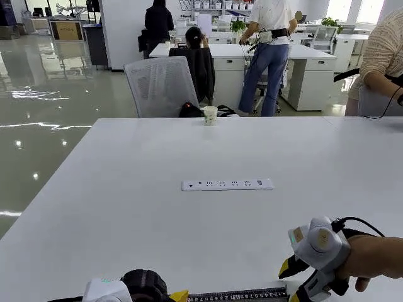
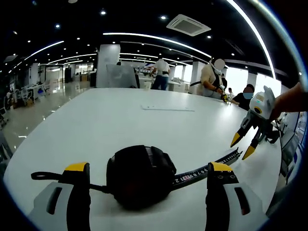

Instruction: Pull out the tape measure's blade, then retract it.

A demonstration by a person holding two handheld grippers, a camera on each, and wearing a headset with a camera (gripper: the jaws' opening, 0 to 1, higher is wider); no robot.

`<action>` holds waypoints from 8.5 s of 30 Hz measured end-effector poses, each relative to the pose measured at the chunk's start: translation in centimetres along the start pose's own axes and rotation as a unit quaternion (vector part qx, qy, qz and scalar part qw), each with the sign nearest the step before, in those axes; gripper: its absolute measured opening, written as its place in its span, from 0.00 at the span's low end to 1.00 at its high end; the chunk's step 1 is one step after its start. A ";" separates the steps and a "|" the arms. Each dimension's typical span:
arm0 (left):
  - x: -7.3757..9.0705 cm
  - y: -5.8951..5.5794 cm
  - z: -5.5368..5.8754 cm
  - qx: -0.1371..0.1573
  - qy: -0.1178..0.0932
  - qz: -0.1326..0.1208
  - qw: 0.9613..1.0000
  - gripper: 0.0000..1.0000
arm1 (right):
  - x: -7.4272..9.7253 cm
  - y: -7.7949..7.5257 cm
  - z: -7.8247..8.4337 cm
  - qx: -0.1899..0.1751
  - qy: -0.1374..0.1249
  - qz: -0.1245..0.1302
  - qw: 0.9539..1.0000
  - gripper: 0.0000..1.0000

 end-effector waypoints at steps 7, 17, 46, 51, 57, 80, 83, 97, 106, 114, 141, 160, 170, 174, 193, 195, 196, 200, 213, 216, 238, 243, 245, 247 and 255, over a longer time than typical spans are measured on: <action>-0.1 0.0 0.0 0.002 -0.002 -0.001 1.000 0.99 | -0.2 0.1 -0.1 0.005 -0.001 -0.002 1.000 0.23; -0.1 0.0 0.0 0.006 -0.005 -0.003 1.000 0.99 | -0.4 0.5 0.0 0.008 0.008 -0.010 1.000 0.16; -1.3 -0.4 0.3 -0.001 0.001 -0.029 1.000 0.85 | -0.5 0.8 0.0 -0.042 0.013 -0.004 0.999 0.11; -1.9 0.0 0.8 -0.009 0.012 -0.034 0.999 0.81 | -0.5 0.9 -0.2 -0.048 0.022 -0.001 0.999 0.11; -2.2 -0.1 0.8 -0.004 0.018 -0.034 0.999 0.78 | -0.5 0.9 -0.3 -0.040 0.028 -0.001 0.999 0.11; -2.6 0.5 0.2 0.017 0.053 -0.030 0.998 0.64 | -0.7 0.7 -0.7 -0.041 0.042 -0.003 0.998 0.10; -2.6 0.6 0.2 0.017 0.053 -0.030 0.998 0.64 | -0.7 0.7 -0.8 -0.045 0.044 -0.002 0.998 0.10; -2.5 0.6 0.4 0.017 0.059 -0.026 0.998 0.64 | -1.0 0.7 -1.3 -0.087 0.049 0.003 0.995 0.11; -2.5 0.4 0.4 0.018 0.060 -0.027 0.998 0.64 | -1.2 0.8 -1.9 -0.054 0.067 0.000 0.996 0.11; -2.5 0.4 0.4 0.019 0.064 -0.027 0.997 0.64 | -1.3 0.9 -2.2 -0.042 0.068 0.001 0.997 0.11; -2.4 0.1 0.4 0.020 0.069 -0.028 0.997 0.64 | -1.4 1.0 -2.9 -0.021 0.072 0.001 0.997 0.11; -2.3 0.0 0.4 0.020 0.070 -0.030 0.997 0.64 | -1.7 1.1 -3.2 -0.035 0.067 0.004 0.997 0.11; -2.4 0.0 0.4 0.021 0.071 -0.030 0.997 0.64 | -1.9 1.1 -3.4 -0.032 0.065 0.002 0.997 0.11; -2.3 -0.2 0.5 0.022 0.071 -0.031 0.997 0.64 | -1.9 1.1 -3.6 -0.027 0.064 0.002 0.998 0.11; -2.5 0.2 0.5 0.021 0.071 -0.032 0.997 0.64 | -2.2 1.1 -4.0 -0.045 0.061 0.003 0.997 0.11; -2.6 0.2 0.5 0.022 0.073 -0.032 0.997 0.64 | -2.2 1.1 -4.0 -0.046 0.060 0.003 0.997 0.11; -2.6 0.1 0.5 0.022 0.073 -0.032 0.997 0.64 | -2.2 1.2 -4.1 -0.045 0.060 0.004 0.997 0.11; -2.5 0.1 0.5 0.022 0.073 -0.033 0.997 0.64 | -2.2 1.2 -4.2 -0.048 0.061 0.005 0.997 0.11; -2.5 0.1 0.5 0.023 0.075 -0.034 0.996 0.64 | -2.5 1.2 -4.6 -0.043 0.058 0.005 0.997 0.11; -2.5 0.1 0.5 0.023 0.075 -0.034 0.996 0.64 | -2.6 1.2 -4.7 -0.045 0.058 0.005 0.997 0.11; -2.5 0.0 0.3 0.025 0.078 -0.034 0.996 0.64 | -2.8 1.3 -5.5 -0.044 0.063 0.004 0.997 0.11; -2.5 0.1 0.4 0.025 0.077 -0.035 0.996 0.64 | -2.9 1.3 -5.6 -0.042 0.062 0.004 0.997 0.11; -2.5 0.1 0.4 0.026 0.077 -0.035 0.996 0.64 | -3.0 1.3 -5.7 -0.041 0.061 0.003 0.997 0.11; -2.6 0.2 0.4 0.026 0.078 -0.036 0.996 0.64 | -3.0 1.2 -5.7 -0.042 0.060 0.004 0.997 0.11; -2.6 0.2 0.3 0.027 0.078 -0.035 0.996 0.64 | -3.1 1.3 -5.9 -0.037 0.058 0.003 0.998 0.11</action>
Point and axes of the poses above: the centre of the closed fingertips' face, and the gripper's own axes: x roughly backward along the fingers, y roughly to its left, z roughly out of its underside, the point moved 10 cm from there along x, roughly backward along the fingers, and after that the axes turned 7 degrees about z, right-handed, at the moved point
